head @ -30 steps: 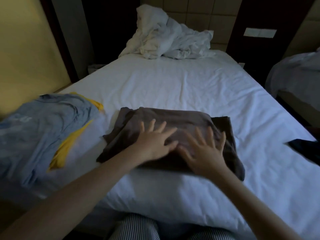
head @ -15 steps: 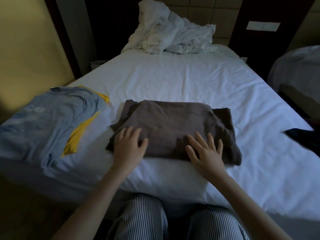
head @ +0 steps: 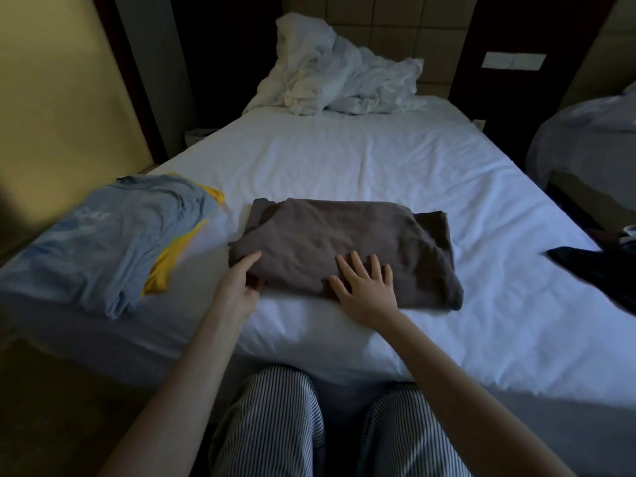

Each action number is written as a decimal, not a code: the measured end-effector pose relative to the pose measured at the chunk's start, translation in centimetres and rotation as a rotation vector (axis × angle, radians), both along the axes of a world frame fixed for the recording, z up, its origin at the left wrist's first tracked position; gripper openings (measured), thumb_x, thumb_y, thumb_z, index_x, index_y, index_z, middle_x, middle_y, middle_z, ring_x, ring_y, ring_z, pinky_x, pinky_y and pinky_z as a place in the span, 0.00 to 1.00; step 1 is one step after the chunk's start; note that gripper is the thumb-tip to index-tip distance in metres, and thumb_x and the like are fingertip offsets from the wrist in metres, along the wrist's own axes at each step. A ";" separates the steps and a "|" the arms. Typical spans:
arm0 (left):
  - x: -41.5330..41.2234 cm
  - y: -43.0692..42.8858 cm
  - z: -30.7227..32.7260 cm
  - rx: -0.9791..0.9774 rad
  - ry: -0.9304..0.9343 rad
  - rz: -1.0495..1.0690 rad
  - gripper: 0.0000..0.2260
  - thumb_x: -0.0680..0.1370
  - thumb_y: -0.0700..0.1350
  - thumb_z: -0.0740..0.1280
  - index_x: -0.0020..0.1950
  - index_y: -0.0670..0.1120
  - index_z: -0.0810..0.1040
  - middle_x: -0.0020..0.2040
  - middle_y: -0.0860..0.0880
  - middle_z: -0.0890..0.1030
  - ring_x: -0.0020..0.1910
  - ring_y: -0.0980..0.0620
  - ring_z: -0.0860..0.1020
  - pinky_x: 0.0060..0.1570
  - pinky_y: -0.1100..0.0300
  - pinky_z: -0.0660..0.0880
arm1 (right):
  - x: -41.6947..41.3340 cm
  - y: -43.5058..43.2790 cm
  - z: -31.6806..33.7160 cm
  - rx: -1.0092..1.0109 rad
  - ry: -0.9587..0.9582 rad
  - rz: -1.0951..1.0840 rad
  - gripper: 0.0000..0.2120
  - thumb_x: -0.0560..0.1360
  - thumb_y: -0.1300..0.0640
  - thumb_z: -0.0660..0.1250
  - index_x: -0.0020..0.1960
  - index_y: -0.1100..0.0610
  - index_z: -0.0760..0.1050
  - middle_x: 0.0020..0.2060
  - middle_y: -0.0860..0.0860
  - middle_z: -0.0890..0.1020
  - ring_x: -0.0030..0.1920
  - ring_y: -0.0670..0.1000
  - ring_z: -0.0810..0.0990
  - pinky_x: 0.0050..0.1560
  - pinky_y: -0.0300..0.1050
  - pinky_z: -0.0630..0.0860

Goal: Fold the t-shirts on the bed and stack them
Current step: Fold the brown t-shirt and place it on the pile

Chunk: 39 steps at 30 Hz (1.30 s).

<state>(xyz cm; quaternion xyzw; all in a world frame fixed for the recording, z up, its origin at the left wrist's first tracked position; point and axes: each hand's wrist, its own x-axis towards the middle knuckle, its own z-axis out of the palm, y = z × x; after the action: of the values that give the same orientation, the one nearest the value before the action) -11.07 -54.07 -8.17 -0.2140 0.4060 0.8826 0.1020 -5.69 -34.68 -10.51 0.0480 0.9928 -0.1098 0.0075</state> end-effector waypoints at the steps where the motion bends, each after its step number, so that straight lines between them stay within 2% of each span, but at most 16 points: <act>1: 0.2 0.6 0.6 0.053 0.036 -0.001 0.16 0.77 0.40 0.66 0.65 0.43 0.73 0.59 0.44 0.77 0.57 0.47 0.76 0.57 0.56 0.73 | 0.4 0.3 0.6 0.003 0.031 -0.008 0.26 0.80 0.38 0.43 0.76 0.43 0.50 0.77 0.47 0.49 0.76 0.57 0.40 0.72 0.59 0.34; 5: 0.1 2.7 2.4 0.123 0.160 -0.045 0.08 0.77 0.47 0.65 0.53 0.46 0.77 0.54 0.46 0.79 0.52 0.48 0.77 0.57 0.52 0.72 | 2.4 4.9 2.2 0.180 0.188 -0.099 0.27 0.78 0.36 0.41 0.75 0.42 0.53 0.77 0.47 0.51 0.76 0.58 0.41 0.69 0.58 0.30; 9: -1.0 6.6 4.8 -0.017 0.387 -0.129 0.11 0.79 0.47 0.62 0.58 0.44 0.76 0.53 0.45 0.79 0.53 0.49 0.77 0.55 0.55 0.73 | 4.3 9.0 0.3 0.187 -0.084 -0.115 0.27 0.76 0.33 0.39 0.74 0.36 0.44 0.77 0.46 0.47 0.76 0.58 0.40 0.73 0.60 0.38; 11: -1.2 9.6 5.9 -0.236 0.599 -0.202 0.08 0.79 0.43 0.63 0.57 0.46 0.76 0.52 0.45 0.78 0.52 0.48 0.76 0.55 0.55 0.72 | 4.2 9.4 -0.3 0.134 -0.083 -0.093 0.26 0.77 0.34 0.40 0.74 0.36 0.45 0.77 0.46 0.47 0.76 0.57 0.39 0.72 0.59 0.38; 13: -0.6 13.0 6.7 -0.531 0.843 -0.310 0.05 0.79 0.44 0.64 0.53 0.48 0.75 0.51 0.45 0.77 0.53 0.48 0.75 0.55 0.57 0.70 | 4.0 10.0 -0.1 -0.014 -0.007 -0.098 0.22 0.80 0.41 0.48 0.74 0.39 0.54 0.76 0.46 0.52 0.76 0.55 0.42 0.72 0.55 0.38; 15: 0.0 16.6 5.9 -1.028 0.989 -0.472 0.16 0.77 0.54 0.64 0.62 0.49 0.74 0.65 0.44 0.73 0.67 0.43 0.68 0.67 0.50 0.62 | 4.2 11.4 0.1 -0.332 0.202 -0.188 0.18 0.80 0.49 0.54 0.69 0.48 0.67 0.72 0.51 0.64 0.75 0.55 0.55 0.72 0.52 0.48; 16: 0.8 17.9 5.1 -1.280 1.004 -0.636 0.20 0.77 0.56 0.63 0.68 0.51 0.70 0.74 0.47 0.64 0.73 0.41 0.58 0.72 0.44 0.52 | 4.6 12.0 0.2 -0.508 0.323 -0.280 0.16 0.79 0.53 0.56 0.65 0.50 0.72 0.68 0.55 0.70 0.71 0.56 0.64 0.70 0.51 0.57; 19: 3.7 20.5 0.6 -1.781 1.169 -1.043 0.22 0.80 0.56 0.57 0.74 0.55 0.61 0.79 0.52 0.47 0.76 0.37 0.42 0.68 0.32 0.36 | 6.4 13.8 1.0 -0.903 0.520 -0.546 0.17 0.77 0.65 0.56 0.64 0.59 0.73 0.63 0.58 0.75 0.62 0.54 0.73 0.58 0.42 0.66; 21: 4.6 21.1 -1.8 -1.932 1.240 -1.038 0.24 0.80 0.57 0.56 0.74 0.53 0.59 0.79 0.51 0.45 0.76 0.37 0.41 0.67 0.31 0.36 | 7.3 14.6 1.1 -0.968 0.540 -0.617 0.18 0.78 0.67 0.55 0.66 0.62 0.70 0.64 0.57 0.74 0.64 0.54 0.71 0.58 0.39 0.64; 25: 3.8 21.0 -0.8 -1.786 1.135 -1.144 0.30 0.76 0.64 0.59 0.73 0.50 0.58 0.79 0.52 0.45 0.76 0.41 0.40 0.69 0.34 0.35 | 7.2 14.2 1.9 -0.819 0.546 -0.564 0.18 0.79 0.62 0.57 0.68 0.59 0.69 0.66 0.54 0.73 0.65 0.53 0.70 0.62 0.43 0.65; 27: 3.4 20.6 1.2 -1.447 1.003 -1.253 0.33 0.73 0.65 0.63 0.72 0.49 0.60 0.77 0.50 0.58 0.77 0.46 0.50 0.72 0.40 0.40 | 6.3 13.1 2.9 -0.684 0.586 -0.479 0.17 0.79 0.60 0.58 0.66 0.58 0.71 0.62 0.55 0.76 0.63 0.55 0.73 0.62 0.48 0.68; 29: 2.3 19.5 3.5 -1.018 0.929 -1.147 0.19 0.75 0.54 0.65 0.62 0.46 0.69 0.64 0.45 0.75 0.65 0.49 0.70 0.68 0.49 0.61 | 5.2 11.4 4.4 -0.525 0.690 -0.313 0.15 0.78 0.59 0.58 0.61 0.60 0.75 0.55 0.57 0.79 0.58 0.58 0.76 0.58 0.52 0.70; 30: 1.5 18.9 4.3 -0.979 0.956 -1.025 0.11 0.78 0.47 0.64 0.58 0.44 0.72 0.59 0.43 0.77 0.58 0.48 0.74 0.63 0.52 0.67 | 4.5 10.4 5.0 -0.429 0.712 -0.218 0.16 0.76 0.57 0.57 0.59 0.60 0.76 0.54 0.56 0.80 0.57 0.59 0.75 0.57 0.53 0.70; 33: -1.4 17.2 3.8 -1.411 1.034 -0.668 0.14 0.81 0.44 0.57 0.66 0.45 0.72 0.66 0.41 0.73 0.65 0.43 0.71 0.65 0.51 0.66 | 1.6 8.7 5.4 -0.196 0.579 -0.111 0.21 0.77 0.50 0.50 0.63 0.55 0.74 0.63 0.49 0.75 0.69 0.55 0.64 0.67 0.49 0.58; 36: -1.4 16.3 -0.1 -1.769 0.909 -0.829 0.24 0.82 0.56 0.51 0.77 0.58 0.51 0.79 0.49 0.50 0.77 0.45 0.47 0.72 0.44 0.49 | 0.5 9.0 2.3 -0.035 0.154 -0.247 0.24 0.79 0.43 0.48 0.74 0.47 0.58 0.75 0.52 0.58 0.75 0.59 0.48 0.73 0.58 0.46; 39: -0.9 16.6 -2.5 -1.907 0.909 -0.888 0.25 0.80 0.61 0.49 0.77 0.62 0.47 0.79 0.51 0.45 0.77 0.46 0.41 0.72 0.42 0.47 | 1.8 9.2 -0.7 0.032 0.077 -0.319 0.26 0.79 0.39 0.46 0.76 0.42 0.47 0.77 0.52 0.46 0.76 0.59 0.43 0.72 0.62 0.46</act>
<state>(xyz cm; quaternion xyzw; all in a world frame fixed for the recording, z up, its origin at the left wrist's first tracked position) -11.97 -37.50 -10.63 0.2966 0.9490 0.0973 0.0448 -3.90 -25.46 -11.22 0.2011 0.9737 -0.0958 -0.0487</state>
